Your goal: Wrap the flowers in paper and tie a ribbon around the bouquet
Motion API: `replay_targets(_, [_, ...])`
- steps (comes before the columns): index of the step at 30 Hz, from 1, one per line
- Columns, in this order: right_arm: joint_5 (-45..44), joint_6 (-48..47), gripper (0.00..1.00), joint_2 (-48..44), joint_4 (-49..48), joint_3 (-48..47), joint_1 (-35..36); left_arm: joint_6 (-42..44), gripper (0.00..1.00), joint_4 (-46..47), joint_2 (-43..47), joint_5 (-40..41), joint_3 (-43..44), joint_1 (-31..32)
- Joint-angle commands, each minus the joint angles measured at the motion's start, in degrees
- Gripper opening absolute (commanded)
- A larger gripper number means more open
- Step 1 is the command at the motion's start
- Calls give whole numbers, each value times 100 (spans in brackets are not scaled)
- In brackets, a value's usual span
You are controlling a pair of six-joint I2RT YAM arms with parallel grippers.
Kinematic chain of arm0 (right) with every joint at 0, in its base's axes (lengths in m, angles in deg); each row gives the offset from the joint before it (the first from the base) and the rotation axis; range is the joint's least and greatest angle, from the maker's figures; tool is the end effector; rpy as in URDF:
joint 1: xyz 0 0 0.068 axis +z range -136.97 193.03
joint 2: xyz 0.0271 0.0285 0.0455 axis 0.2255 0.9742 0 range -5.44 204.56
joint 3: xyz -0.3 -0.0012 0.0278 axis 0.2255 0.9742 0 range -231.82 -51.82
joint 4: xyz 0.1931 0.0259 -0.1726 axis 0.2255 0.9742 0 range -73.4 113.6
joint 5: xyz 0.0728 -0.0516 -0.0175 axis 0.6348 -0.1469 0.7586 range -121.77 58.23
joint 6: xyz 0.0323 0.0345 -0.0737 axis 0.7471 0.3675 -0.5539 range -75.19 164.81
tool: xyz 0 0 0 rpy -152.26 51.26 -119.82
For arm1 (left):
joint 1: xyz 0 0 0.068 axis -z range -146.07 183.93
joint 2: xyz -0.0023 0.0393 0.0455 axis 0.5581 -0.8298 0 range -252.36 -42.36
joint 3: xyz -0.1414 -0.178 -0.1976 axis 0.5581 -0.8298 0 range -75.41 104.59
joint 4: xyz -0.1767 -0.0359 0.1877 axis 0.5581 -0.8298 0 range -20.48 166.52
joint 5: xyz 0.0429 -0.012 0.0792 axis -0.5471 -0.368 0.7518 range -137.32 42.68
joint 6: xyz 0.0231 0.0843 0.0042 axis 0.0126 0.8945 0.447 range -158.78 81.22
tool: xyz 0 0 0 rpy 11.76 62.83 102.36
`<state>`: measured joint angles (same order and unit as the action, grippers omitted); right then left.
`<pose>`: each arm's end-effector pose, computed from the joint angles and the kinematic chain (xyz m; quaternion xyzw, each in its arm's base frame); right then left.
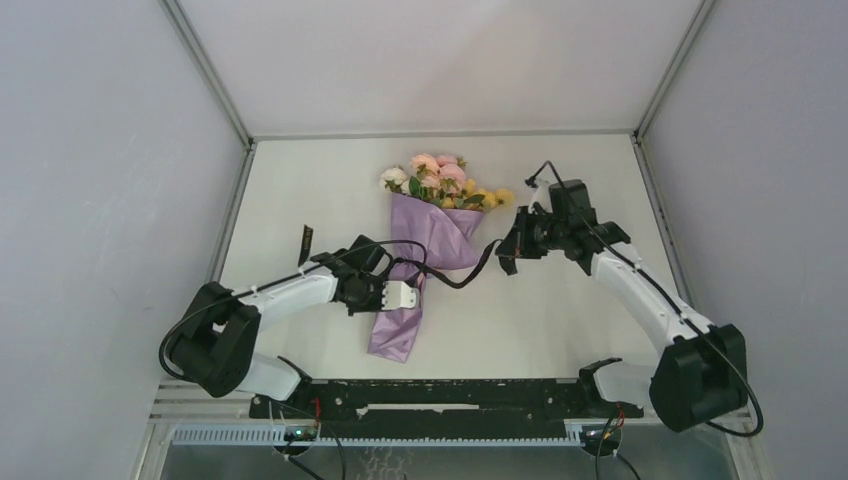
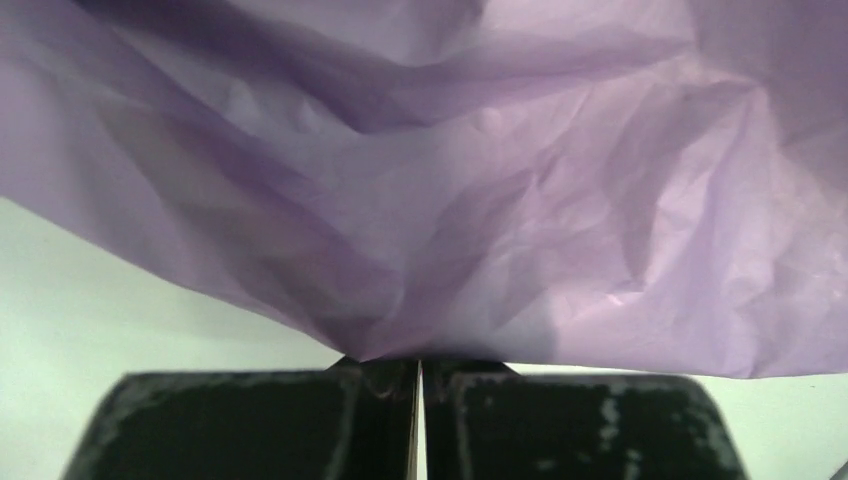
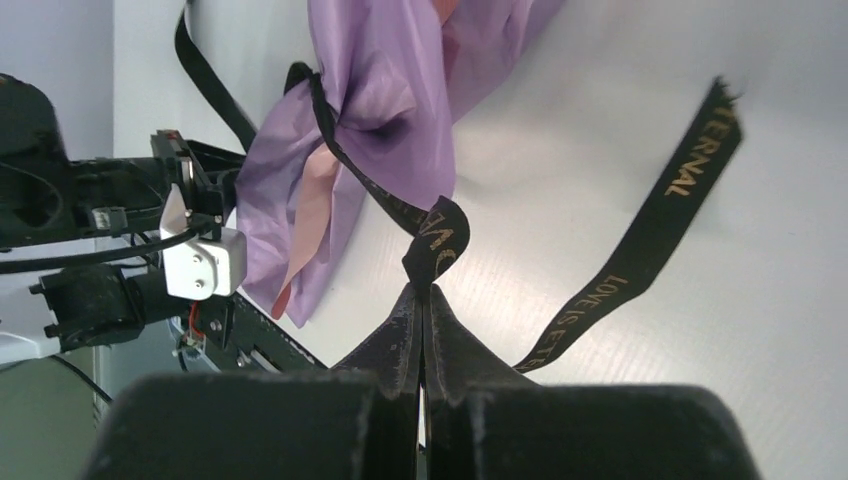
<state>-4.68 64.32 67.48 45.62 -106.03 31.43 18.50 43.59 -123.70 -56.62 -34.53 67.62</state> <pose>0.2548 0.1220 0.2666 -0.0756 0.9076 0.3205 0.2606 0.1955 -0.1453 0.1467 0.7115 0.6830 -0.0491 0.1573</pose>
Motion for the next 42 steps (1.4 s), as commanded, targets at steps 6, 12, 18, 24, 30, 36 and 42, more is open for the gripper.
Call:
replay_targets(6, [364, 310, 0, -938, -733, 558, -739, -640, 0, 312, 392, 358, 8, -287])
replay_targets(12, [795, 582, 0, -818, -1282, 705, -933, -1647, 0, 962, 434, 1172, 468, -656])
replay_targets(18, [1647, 1401, 0, -844, -2591, 2213, -3857, -1897, 0, 1096, 214, 1086, 531, -2355])
replay_targets(24, [2167, 1929, 0, -239, -3960, 3249, -5107, -1418, 0, 1785, 264, 1699, -328, -2932])
replay_targets(30, [2231, 1739, 0, 35, -3980, 3302, -5175, -1239, 0, 1394, 318, 1255, -280, -3176])
replay_targets(36, [947, 977, 0, -1107, -2080, 2243, -2776, -1514, 0, -535, 1112, -516, 552, -2390])
replay_targets(42, [-125, 105, 0, -2017, -1065, 411, -55, -2008, 0, -1311, 1154, -1275, 1368, -1523])
